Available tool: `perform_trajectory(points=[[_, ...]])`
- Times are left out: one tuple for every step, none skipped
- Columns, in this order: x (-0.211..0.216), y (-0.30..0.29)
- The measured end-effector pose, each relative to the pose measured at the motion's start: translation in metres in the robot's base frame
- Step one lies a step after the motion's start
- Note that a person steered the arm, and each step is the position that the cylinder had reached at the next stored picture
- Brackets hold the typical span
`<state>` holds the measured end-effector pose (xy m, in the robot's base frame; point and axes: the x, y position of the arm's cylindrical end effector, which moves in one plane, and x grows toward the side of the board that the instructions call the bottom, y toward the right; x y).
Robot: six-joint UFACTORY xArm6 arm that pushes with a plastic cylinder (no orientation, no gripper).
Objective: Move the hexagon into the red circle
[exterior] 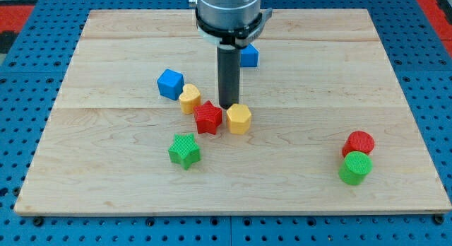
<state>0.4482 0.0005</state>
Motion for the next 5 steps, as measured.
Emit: perform_trajectory(points=[[0.03,-0.001],[0.037,-0.06],[0.05,0.018],[0.046,0.098],[0.054,0.132]])
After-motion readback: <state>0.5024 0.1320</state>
